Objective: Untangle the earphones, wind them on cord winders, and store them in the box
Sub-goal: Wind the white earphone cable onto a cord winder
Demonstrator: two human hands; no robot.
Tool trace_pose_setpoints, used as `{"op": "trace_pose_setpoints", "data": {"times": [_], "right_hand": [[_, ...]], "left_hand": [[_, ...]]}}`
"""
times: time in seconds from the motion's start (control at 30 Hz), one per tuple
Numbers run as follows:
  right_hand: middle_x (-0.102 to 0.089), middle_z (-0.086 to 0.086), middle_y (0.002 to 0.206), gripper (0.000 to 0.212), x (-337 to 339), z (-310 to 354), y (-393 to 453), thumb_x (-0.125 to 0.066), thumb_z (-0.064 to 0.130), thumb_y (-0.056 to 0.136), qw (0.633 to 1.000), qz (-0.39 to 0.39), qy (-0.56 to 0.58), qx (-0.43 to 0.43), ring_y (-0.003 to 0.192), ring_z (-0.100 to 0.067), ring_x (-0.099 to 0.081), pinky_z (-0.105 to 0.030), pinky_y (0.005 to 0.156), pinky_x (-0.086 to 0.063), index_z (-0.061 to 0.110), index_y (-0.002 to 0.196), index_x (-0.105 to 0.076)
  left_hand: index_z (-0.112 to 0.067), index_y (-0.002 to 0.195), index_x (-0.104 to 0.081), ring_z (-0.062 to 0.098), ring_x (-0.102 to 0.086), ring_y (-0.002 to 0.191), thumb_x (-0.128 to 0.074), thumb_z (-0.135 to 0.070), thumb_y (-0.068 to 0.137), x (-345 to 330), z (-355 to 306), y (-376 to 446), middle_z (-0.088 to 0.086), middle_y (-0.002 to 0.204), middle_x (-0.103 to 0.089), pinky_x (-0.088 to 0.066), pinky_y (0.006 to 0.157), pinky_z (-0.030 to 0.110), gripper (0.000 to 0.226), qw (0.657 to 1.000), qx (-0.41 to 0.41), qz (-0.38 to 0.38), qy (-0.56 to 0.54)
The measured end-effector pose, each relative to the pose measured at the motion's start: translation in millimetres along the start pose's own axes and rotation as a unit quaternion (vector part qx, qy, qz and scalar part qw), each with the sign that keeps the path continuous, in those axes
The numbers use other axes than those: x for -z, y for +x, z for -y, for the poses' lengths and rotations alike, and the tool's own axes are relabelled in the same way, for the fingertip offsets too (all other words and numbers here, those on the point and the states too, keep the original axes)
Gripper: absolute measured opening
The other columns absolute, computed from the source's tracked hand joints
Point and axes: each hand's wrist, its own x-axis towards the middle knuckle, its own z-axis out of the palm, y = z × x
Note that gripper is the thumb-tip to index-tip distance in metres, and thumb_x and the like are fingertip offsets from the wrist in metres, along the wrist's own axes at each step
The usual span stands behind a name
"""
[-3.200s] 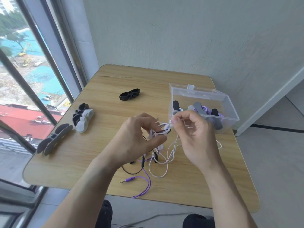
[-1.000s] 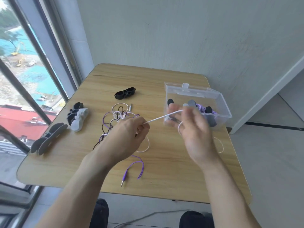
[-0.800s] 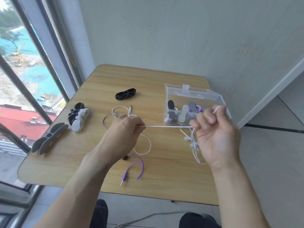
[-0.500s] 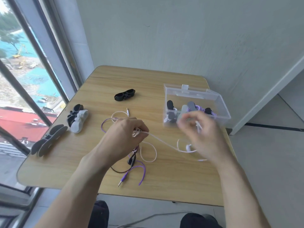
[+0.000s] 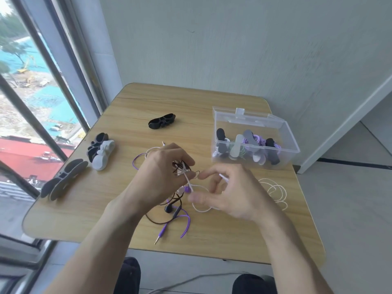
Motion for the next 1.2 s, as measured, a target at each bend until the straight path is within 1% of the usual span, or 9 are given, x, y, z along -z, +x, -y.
{"op": "trace_pose_setpoints", "data": {"times": [0.1,0.17,0.27,0.33,0.57,0.73,0.9,1.03,1.2], "right_hand": [[-0.073,0.011,0.076,0.013,-16,3,3,-0.082,0.041,0.08,0.999,-0.022,-0.008,0.034,0.069,-0.02,-0.063,-0.032,0.067,-0.049,0.029,0.079,-0.077],[-0.073,0.008,0.072,0.017,-14,3,4,-0.072,0.032,0.091,0.998,-0.025,0.001,0.064,0.066,-0.029,-0.061,-0.037,0.062,-0.049,0.025,0.075,-0.076],[-0.061,0.007,0.061,0.023,-3,4,3,-0.066,0.028,0.095,0.989,-0.063,0.105,0.085,0.052,-0.007,-0.046,-0.021,0.053,-0.037,0.021,0.075,-0.074],[-0.049,0.006,0.06,0.025,4,2,5,-0.06,0.033,0.091,0.973,-0.119,0.19,0.057,0.057,-0.007,-0.043,-0.02,0.056,-0.032,0.021,0.072,-0.072],[-0.042,0.003,0.053,0.03,17,1,10,-0.055,0.022,0.076,0.861,-0.287,0.419,-0.029,0.056,-0.015,-0.038,-0.031,0.064,-0.033,0.02,0.045,-0.054],[-0.033,0.002,0.057,0.03,30,-3,9,-0.052,0.014,0.087,0.776,-0.343,0.529,-0.021,0.056,-0.017,-0.032,-0.029,0.059,-0.031,0.017,0.057,-0.044],[-0.054,-0.001,0.067,0.029,30,1,8,-0.048,0.013,0.095,0.778,-0.304,0.549,0.031,0.065,-0.018,-0.052,-0.032,0.067,-0.04,0.015,0.066,-0.049],[-0.068,-0.015,0.106,0.029,24,8,7,-0.044,0.019,0.103,0.793,-0.161,0.585,0.05,0.095,-0.036,-0.069,-0.043,0.073,-0.055,0.012,0.075,-0.052],[-0.069,-0.016,0.09,0.031,25,15,3,-0.042,0.017,0.103,0.781,-0.161,0.597,0.087,0.098,-0.044,-0.07,-0.042,0.077,-0.059,0.009,0.076,-0.054]], "left_hand": [[-0.02,0.085,-0.075,0.004,-0.063,0.08,-0.083,-0.008,0.072,-3,-5,-1,-0.011,0.091,-0.067,-0.048,0.071,0.014,0.02,1.0,-0.006,-0.009,-0.006],[-0.022,0.085,-0.074,0.001,-0.062,0.079,-0.084,-0.008,0.071,-3,-4,0,-0.012,0.092,-0.067,-0.048,0.07,0.014,0.021,1.0,-0.009,-0.004,-0.002],[-0.023,0.084,-0.074,-0.003,-0.059,0.081,-0.087,-0.026,0.072,1,-2,1,-0.016,0.086,-0.066,-0.04,0.069,0.008,0.018,1.0,-0.001,0.006,0.006],[-0.025,0.084,-0.073,-0.006,-0.056,0.083,-0.085,-0.033,0.074,5,-4,1,-0.018,0.08,-0.066,-0.036,0.069,0.006,0.017,1.0,0.025,0.006,-0.001],[-0.02,0.082,-0.074,0.002,-0.061,0.07,-0.062,-0.036,0.095,13,-12,2,-0.011,0.075,-0.07,-0.045,0.068,0.021,0.023,0.995,0.055,-0.022,-0.084],[-0.022,0.06,-0.06,0.005,-0.051,0.06,-0.061,-0.034,0.097,15,-8,6,-0.016,0.053,-0.059,-0.037,0.059,0.014,0.039,0.991,0.102,-0.059,-0.065],[-0.002,0.056,-0.047,0.026,-0.036,0.054,-0.062,-0.027,0.089,7,-5,9,0.016,0.05,-0.049,-0.034,0.049,0.031,0.045,0.982,0.124,-0.135,0.039],[-0.005,0.054,-0.045,0.035,-0.038,0.053,-0.065,-0.026,0.085,7,2,10,0.014,0.048,-0.041,-0.028,0.046,0.029,0.042,0.977,0.123,-0.134,0.113],[-0.007,0.055,-0.046,0.024,-0.026,0.055,-0.066,-0.024,0.084,8,8,10,0.013,0.051,-0.038,-0.024,0.045,0.025,0.039,0.983,0.104,-0.107,0.107]]}}
